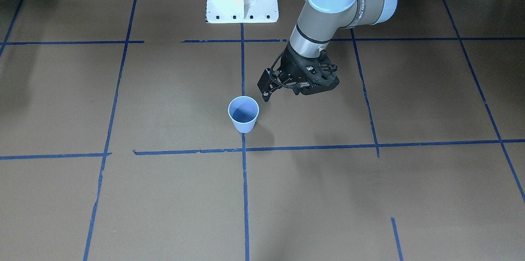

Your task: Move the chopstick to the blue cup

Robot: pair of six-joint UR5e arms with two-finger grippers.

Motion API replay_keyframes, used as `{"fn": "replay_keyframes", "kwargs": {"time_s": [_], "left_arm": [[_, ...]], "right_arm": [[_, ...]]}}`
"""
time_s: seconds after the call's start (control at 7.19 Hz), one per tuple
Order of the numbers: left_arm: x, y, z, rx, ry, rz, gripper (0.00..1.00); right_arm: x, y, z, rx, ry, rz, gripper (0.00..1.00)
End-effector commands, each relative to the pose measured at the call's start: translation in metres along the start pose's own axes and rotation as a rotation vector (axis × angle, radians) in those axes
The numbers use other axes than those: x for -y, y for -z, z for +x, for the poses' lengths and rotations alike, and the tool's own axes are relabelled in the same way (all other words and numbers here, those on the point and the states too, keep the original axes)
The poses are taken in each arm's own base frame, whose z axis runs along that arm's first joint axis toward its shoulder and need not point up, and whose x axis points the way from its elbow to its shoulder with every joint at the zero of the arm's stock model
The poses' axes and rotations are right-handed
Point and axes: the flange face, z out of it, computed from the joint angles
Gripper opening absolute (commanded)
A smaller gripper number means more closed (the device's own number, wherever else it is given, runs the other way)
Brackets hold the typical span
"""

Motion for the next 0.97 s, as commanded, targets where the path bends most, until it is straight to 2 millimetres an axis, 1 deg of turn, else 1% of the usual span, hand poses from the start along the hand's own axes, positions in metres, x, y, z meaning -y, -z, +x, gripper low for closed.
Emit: {"fn": "replay_keyframes", "kwargs": {"time_s": [0.0,0.14,0.28,0.42,0.56,0.7,0.83], "left_arm": [[0.000,-0.002,-0.001,0.002,-0.002,0.016,1.00],[0.000,-0.002,-0.001,-0.001,-0.004,0.028,1.00],[-0.002,0.007,0.001,-0.017,-0.009,0.033,1.00],[-0.006,0.024,-0.004,-0.042,-0.020,0.037,1.00],[-0.009,0.033,-0.020,-0.050,-0.027,0.039,1.00],[-0.010,0.047,-0.031,-0.064,-0.030,0.046,1.00],[-0.004,0.060,-0.047,-0.067,-0.022,0.060,1.00]], "right_arm": [[0.002,0.046,-0.004,-0.009,-0.007,0.092,0.00],[0.006,0.069,-0.017,-0.005,0.010,0.139,0.00],[0.011,0.088,-0.035,0.031,0.010,0.154,0.00],[0.024,0.111,-0.063,0.114,-0.002,0.150,0.00],[0.032,0.122,-0.079,0.189,-0.057,0.148,0.00],[0.046,0.126,-0.106,0.285,-0.093,0.123,0.00],[0.067,0.130,-0.145,0.378,-0.143,0.078,0.00]]}}
